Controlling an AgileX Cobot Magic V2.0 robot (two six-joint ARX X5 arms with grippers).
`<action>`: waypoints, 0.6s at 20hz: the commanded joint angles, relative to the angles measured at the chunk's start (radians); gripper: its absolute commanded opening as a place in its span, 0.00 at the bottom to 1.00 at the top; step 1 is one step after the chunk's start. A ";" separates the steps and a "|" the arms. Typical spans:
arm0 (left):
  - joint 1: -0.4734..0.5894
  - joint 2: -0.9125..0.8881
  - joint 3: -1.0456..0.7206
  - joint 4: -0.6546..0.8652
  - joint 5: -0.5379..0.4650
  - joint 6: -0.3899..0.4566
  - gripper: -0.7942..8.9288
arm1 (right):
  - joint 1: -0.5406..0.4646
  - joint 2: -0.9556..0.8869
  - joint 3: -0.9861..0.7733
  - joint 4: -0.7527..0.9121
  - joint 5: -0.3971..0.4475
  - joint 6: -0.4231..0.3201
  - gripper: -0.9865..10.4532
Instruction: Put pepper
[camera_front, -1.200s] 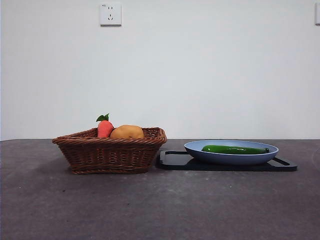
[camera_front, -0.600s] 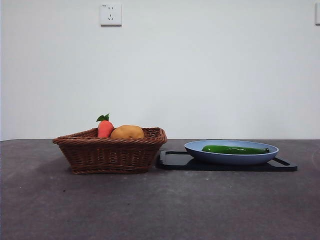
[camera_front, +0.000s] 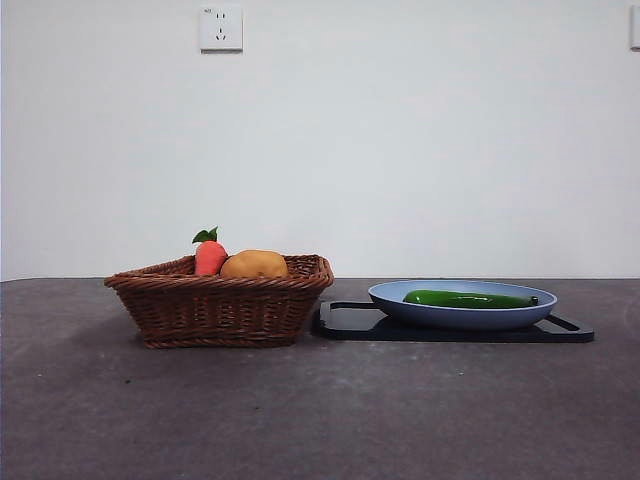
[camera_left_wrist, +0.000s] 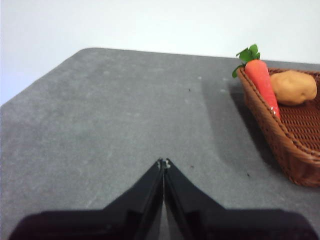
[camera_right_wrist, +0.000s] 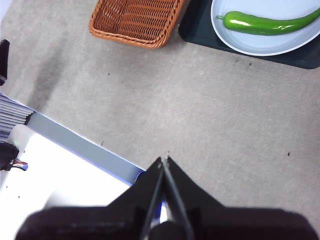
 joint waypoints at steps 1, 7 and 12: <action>0.003 -0.003 -0.010 0.014 0.002 -0.006 0.09 | 0.003 0.006 0.018 -0.014 0.002 0.002 0.10; 0.003 -0.003 -0.010 0.014 0.002 -0.006 0.09 | 0.003 0.006 0.018 -0.014 0.002 0.002 0.10; 0.003 -0.003 -0.010 0.014 0.002 -0.006 0.09 | 0.003 0.006 0.018 -0.008 0.005 -0.026 0.10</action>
